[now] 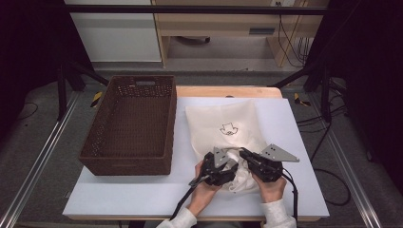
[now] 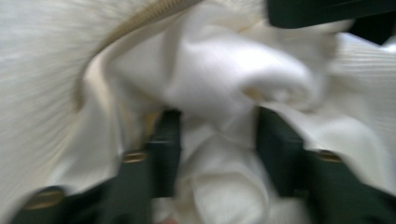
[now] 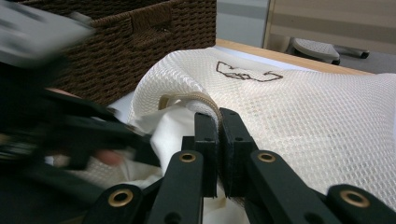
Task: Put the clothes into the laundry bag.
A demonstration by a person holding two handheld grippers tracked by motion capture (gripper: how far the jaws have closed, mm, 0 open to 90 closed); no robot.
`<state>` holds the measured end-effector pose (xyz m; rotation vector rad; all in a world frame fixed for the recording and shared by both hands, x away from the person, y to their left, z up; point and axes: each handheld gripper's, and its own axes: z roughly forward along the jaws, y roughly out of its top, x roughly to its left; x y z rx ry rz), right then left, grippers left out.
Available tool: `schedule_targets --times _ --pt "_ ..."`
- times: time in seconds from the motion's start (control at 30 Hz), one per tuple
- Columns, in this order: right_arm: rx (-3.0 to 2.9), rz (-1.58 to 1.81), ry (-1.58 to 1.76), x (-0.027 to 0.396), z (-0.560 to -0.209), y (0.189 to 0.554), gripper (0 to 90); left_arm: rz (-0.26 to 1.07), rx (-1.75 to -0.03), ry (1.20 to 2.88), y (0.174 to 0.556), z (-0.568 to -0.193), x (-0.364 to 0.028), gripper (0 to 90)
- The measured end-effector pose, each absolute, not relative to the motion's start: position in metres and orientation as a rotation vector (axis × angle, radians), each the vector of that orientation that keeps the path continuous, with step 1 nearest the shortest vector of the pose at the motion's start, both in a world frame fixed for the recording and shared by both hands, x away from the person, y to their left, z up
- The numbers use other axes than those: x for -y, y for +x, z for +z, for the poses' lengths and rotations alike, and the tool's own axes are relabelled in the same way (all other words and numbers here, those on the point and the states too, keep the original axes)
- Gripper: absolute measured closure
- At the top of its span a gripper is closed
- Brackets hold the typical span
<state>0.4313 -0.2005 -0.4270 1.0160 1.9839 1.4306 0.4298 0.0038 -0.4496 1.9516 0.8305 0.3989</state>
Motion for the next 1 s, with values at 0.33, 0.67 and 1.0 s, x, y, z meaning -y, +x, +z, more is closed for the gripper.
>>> schedule_targets --times 0.33,0.67,1.0 --pt "-1.988 1.42 1.01 0.2 -0.427 0.431 86.6 0.5 -0.941 1.966 0.436 -0.448 -0.059 30.2" --pt "-1.984 1.423 1.01 0.201 -0.427 0.431 86.6 0.463 -0.823 1.983 0.435 -0.444 -0.041 76.5" --pt "-1.979 1.428 1.008 0.201 -0.425 0.431 86.8 0.407 -0.791 2.029 0.449 -0.442 0.002 82.9"
